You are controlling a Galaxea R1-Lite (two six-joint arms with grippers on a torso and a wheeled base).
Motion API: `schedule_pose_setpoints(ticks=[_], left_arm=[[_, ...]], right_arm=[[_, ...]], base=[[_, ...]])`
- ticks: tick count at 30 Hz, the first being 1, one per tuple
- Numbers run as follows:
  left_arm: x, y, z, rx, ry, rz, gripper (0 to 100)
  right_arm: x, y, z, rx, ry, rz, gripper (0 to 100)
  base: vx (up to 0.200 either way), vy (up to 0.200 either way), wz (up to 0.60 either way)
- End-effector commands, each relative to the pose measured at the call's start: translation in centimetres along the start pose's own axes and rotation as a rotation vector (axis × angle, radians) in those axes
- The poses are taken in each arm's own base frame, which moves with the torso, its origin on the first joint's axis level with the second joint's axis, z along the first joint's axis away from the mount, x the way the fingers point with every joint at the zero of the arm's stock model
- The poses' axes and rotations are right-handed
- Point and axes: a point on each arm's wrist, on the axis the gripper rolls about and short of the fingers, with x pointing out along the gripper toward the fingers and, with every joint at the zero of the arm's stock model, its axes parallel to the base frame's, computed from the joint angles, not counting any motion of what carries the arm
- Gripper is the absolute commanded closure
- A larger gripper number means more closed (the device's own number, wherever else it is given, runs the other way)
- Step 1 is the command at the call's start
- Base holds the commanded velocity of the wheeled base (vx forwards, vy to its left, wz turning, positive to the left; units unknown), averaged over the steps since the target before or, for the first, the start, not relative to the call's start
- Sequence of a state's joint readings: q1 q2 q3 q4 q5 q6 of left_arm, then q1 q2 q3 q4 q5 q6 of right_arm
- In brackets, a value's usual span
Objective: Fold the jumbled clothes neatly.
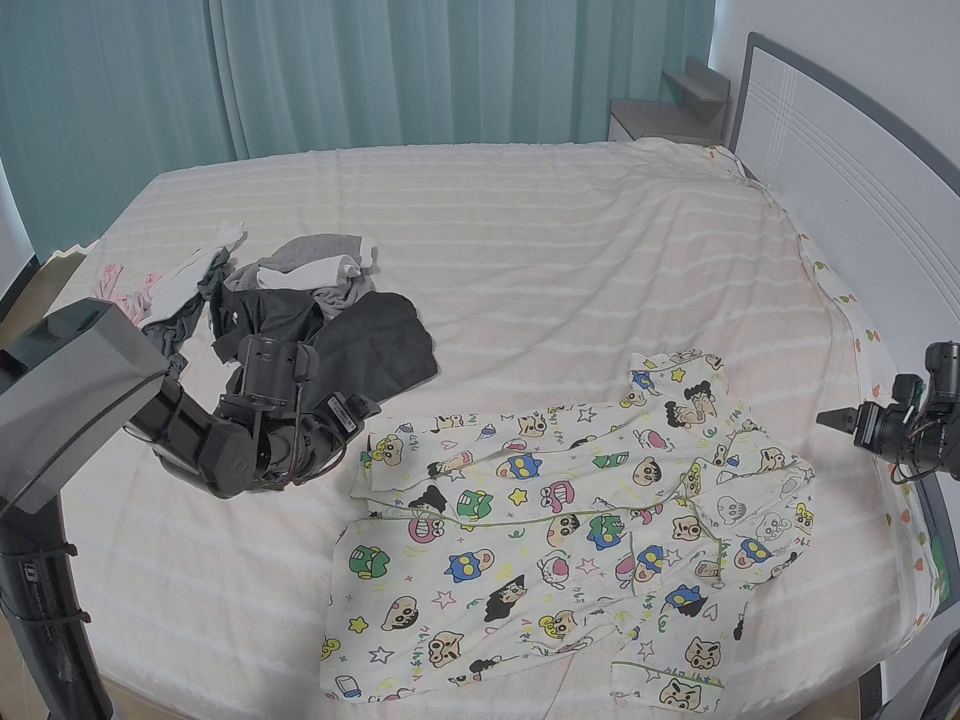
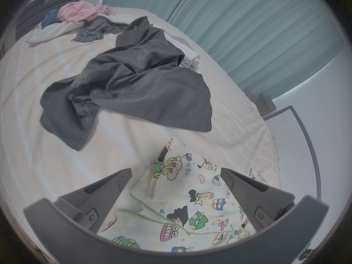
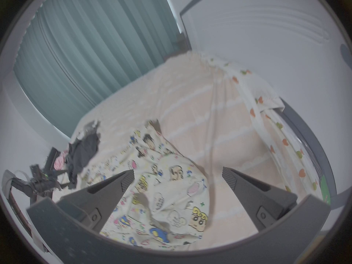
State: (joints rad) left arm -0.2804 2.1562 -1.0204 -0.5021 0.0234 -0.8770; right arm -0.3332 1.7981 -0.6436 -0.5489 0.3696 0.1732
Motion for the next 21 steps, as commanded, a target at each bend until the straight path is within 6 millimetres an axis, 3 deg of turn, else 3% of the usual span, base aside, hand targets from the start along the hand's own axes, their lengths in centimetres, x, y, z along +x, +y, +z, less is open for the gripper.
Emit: schedule_pose_setpoints(ticks=[1, 7, 10, 14, 21], left_arm=[[4.8, -0.4, -1.0, 0.02, 0.061, 0.022, 0], [7.0, -1.2, -1.9, 0.031, 0.067, 0.001, 0], [7.6, -1.1, -2.2, 0.032, 0.073, 0.002, 0], [8.9, -0.9, -2.5, 0.034, 0.062, 0.005, 0], [9.2, -0.9, -2.2, 0.037, 0.042, 0.008, 0]], right_arm=[[-7.6, 2.6, -0.5, 0.025, -0.228, 0.058, 0], [-13.4, 3.7, -1.7, 0.01, -0.395, 0.05, 0], [-14.8, 4.0, -1.6, 0.03, -0.455, 0.05, 0], [-16.1, 4.6, -1.6, 0.069, -0.497, 0.091, 0], [-15.8, 4.5, -2.0, 0.081, -0.464, 0.12, 0]], base=[[0.0, 0.0, 0.0], [0.0, 0.0, 0.0], [0.0, 0.0, 0.0], [0.0, 0.0, 0.0], [0.0, 0.0, 0.0]])
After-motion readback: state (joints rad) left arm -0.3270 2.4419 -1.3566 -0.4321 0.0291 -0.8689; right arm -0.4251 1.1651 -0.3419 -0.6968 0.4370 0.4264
